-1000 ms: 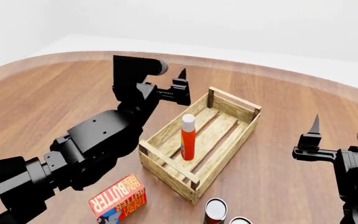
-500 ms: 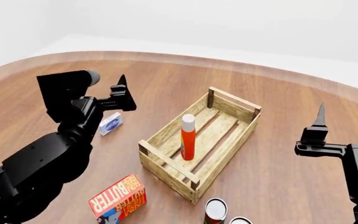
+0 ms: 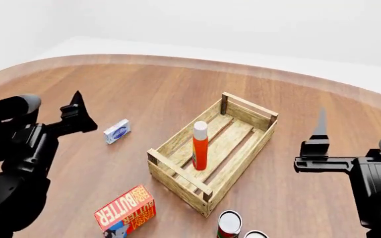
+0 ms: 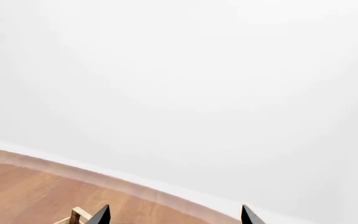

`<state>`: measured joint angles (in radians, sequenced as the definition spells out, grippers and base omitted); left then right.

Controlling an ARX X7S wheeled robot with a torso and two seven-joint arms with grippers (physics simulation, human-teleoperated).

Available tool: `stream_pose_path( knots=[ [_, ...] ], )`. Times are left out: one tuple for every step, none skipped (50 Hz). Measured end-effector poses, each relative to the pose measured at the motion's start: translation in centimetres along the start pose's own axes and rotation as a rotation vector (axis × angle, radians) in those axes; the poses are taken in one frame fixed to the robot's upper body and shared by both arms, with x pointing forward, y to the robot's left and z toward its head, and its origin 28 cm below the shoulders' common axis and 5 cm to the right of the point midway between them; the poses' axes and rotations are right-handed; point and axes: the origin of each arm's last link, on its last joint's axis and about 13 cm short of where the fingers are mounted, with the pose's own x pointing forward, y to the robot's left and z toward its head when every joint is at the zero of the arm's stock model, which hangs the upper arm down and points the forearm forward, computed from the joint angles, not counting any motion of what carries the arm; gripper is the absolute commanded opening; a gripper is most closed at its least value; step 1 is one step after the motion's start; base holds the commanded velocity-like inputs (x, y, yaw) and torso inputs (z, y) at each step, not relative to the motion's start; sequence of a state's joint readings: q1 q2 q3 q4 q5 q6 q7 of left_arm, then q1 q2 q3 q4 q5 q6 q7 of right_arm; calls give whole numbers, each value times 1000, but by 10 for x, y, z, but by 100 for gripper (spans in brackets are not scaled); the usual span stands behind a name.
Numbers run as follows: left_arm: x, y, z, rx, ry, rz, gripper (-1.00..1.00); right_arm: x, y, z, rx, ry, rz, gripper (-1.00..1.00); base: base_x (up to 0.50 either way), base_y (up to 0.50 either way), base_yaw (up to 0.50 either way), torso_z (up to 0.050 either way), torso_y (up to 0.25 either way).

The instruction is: Pick up the ketchup, and put it in the wooden tray.

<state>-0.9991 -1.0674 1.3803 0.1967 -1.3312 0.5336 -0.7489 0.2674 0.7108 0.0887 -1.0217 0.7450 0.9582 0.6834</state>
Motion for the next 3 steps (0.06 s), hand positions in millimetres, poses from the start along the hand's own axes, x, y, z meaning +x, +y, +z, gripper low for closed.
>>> stream_pose_path(
  knots=[
    [-1, 1, 0, -1, 0, 2, 100, 0, 1, 0, -1, -1, 3, 100, 0, 0, 0, 0, 0],
    [-3, 3, 0, -2, 0, 5, 100, -1, 2, 0, -2, -1, 5, 100, 0, 0, 0, 0, 0],
    [-4, 4, 0, -3, 0, 7, 100, -1, 3, 1, -3, -2, 8, 100, 0, 0, 0, 0, 0]
  ],
)
